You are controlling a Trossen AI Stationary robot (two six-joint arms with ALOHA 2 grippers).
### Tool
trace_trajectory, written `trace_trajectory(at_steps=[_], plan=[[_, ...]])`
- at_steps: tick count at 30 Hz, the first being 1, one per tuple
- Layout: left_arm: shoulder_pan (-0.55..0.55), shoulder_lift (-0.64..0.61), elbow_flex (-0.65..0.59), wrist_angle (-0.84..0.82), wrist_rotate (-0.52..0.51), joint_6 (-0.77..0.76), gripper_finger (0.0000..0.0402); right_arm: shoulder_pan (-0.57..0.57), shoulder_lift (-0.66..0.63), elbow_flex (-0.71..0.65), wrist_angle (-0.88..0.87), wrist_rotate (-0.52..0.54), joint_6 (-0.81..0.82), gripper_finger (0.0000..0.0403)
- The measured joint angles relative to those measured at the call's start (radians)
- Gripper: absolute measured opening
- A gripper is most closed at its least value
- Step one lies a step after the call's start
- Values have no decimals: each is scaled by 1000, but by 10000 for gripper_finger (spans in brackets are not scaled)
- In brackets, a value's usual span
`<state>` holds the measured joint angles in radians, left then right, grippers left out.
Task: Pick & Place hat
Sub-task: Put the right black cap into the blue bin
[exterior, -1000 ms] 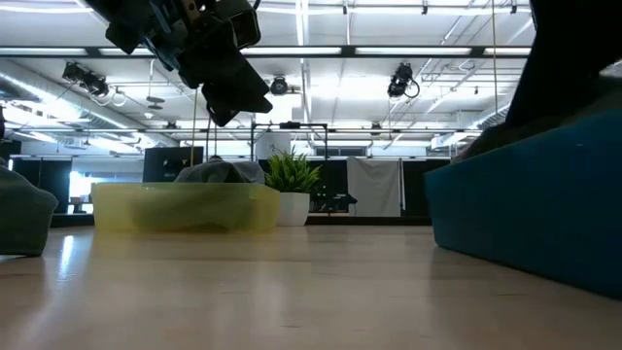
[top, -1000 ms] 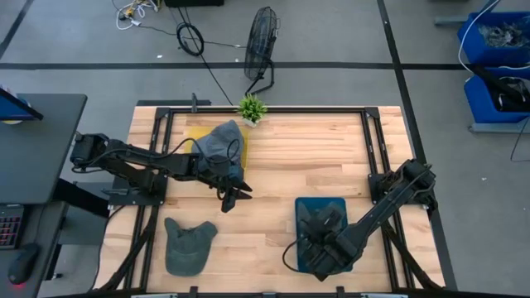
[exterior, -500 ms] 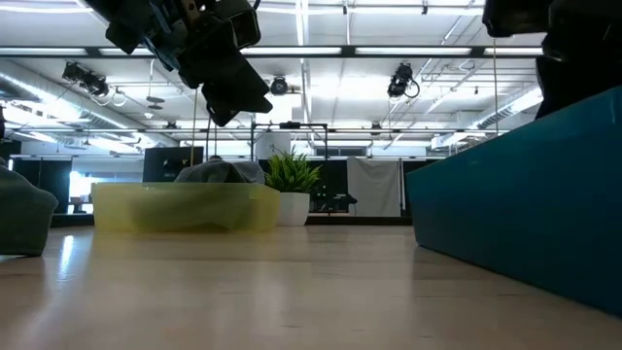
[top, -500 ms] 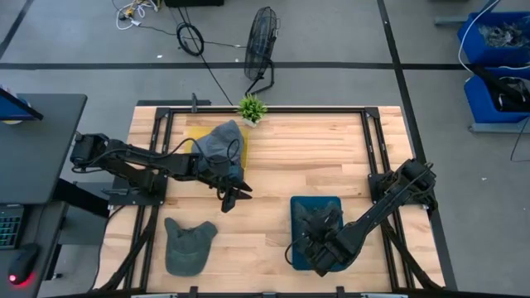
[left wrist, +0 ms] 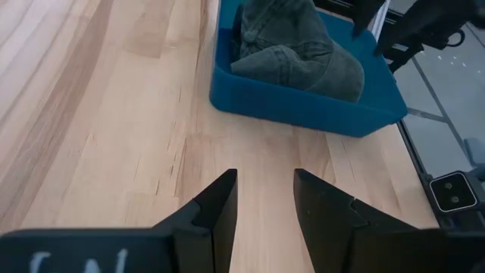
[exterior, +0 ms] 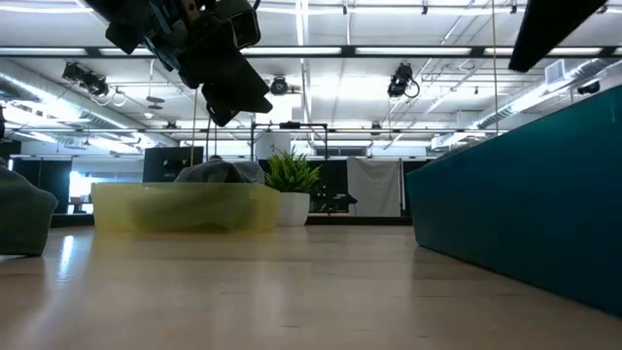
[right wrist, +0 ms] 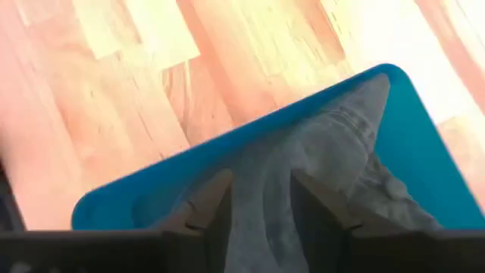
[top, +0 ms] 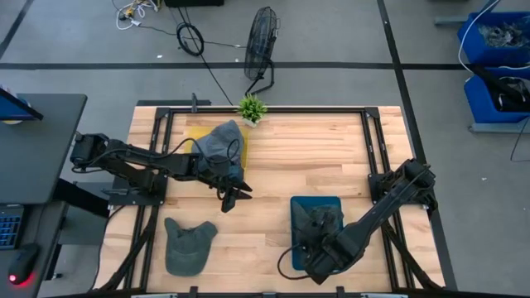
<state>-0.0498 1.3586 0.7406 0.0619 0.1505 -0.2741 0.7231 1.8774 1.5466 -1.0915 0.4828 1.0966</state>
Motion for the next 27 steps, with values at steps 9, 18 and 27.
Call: trace_trajectory(at_steps=[9, 18, 27], plan=[[0, 0, 0, 0, 0, 0, 133, 1, 0, 38, -351, -33, 222, 135], [0, 0, 0, 0, 0, 22, 133, -8, -1, -179, -262, -135, 384, 43], [0, 0, 0, 0, 0, 25, 133, -13, -5, -405, 227, -199, 347, 9]])
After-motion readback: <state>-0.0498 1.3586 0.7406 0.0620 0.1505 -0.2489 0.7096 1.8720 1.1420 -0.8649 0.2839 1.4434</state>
